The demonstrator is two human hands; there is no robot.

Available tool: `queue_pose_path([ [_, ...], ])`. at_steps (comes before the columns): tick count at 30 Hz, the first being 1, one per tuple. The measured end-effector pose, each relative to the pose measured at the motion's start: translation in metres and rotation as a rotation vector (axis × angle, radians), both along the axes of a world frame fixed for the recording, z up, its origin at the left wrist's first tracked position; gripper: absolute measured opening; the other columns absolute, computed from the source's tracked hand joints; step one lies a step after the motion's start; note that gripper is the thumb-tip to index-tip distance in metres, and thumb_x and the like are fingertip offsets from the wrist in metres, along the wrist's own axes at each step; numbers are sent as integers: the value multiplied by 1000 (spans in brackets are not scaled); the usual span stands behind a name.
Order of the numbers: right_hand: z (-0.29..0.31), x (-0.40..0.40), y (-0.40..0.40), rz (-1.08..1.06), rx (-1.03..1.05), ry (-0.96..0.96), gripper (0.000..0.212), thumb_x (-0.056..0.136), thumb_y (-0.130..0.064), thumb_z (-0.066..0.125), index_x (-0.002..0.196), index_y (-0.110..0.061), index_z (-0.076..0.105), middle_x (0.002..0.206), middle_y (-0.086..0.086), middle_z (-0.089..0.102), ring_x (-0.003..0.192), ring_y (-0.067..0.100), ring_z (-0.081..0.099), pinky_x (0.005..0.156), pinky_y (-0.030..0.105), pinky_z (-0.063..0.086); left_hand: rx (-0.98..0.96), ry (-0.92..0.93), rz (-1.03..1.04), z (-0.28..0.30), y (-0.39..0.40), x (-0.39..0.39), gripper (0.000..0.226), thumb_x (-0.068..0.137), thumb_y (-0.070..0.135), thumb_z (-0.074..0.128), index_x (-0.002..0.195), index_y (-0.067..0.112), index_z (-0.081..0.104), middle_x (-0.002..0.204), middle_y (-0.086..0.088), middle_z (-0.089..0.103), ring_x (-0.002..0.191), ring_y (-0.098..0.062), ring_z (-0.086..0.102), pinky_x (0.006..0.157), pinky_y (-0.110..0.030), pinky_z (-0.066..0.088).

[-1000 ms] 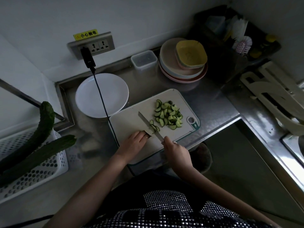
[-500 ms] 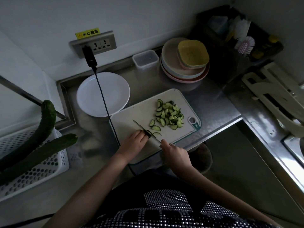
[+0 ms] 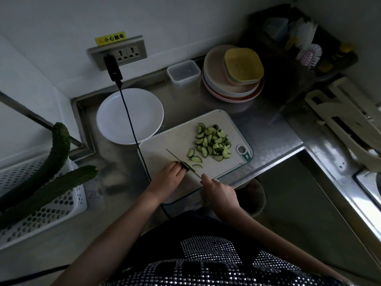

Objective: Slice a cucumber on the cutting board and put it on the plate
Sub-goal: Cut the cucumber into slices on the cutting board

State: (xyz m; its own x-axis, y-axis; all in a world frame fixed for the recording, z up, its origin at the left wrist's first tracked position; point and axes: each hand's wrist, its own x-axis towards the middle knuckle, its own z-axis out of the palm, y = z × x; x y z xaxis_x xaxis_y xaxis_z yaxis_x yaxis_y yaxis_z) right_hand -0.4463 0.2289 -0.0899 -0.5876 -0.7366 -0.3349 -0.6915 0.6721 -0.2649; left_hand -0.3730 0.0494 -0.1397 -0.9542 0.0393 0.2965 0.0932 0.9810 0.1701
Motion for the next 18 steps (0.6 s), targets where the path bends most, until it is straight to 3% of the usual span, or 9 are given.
queue_pose_path([
  [2, -2, 0, -3, -14, 39, -11, 16, 99, -18, 40, 114, -18, 35, 99, 8, 64, 84, 33, 65, 60, 38, 46, -21, 19, -3, 0, 0, 0, 30, 75, 11, 39, 104, 7, 44, 100, -11, 53, 96, -25, 45, 68, -30, 54],
  [6, -3, -1, -5, -20, 84, -15, 25, 93, -8, 41, 116, -17, 35, 101, 9, 64, 89, 34, 66, 60, 38, 44, -48, 21, -2, -3, -1, 0, 32, 74, 10, 39, 105, 4, 45, 95, -15, 65, 99, -27, 44, 68, -30, 54],
  [12, 0, -2, 3, -29, -51, -5, 11, 100, -25, 39, 108, -19, 35, 100, 5, 65, 82, 31, 65, 57, 35, 41, -27, 24, -3, -2, 0, 1, 29, 77, 13, 42, 106, 9, 47, 95, -10, 63, 95, -24, 46, 72, -31, 51],
  [18, 5, 2, 3, 26, -87, 7, 16, 102, -31, 36, 109, -17, 36, 99, 7, 64, 80, 31, 64, 55, 32, 37, -4, -21, -7, -11, -4, 4, 35, 79, 10, 47, 114, 6, 51, 102, -13, 58, 96, -29, 48, 74, -37, 54],
])
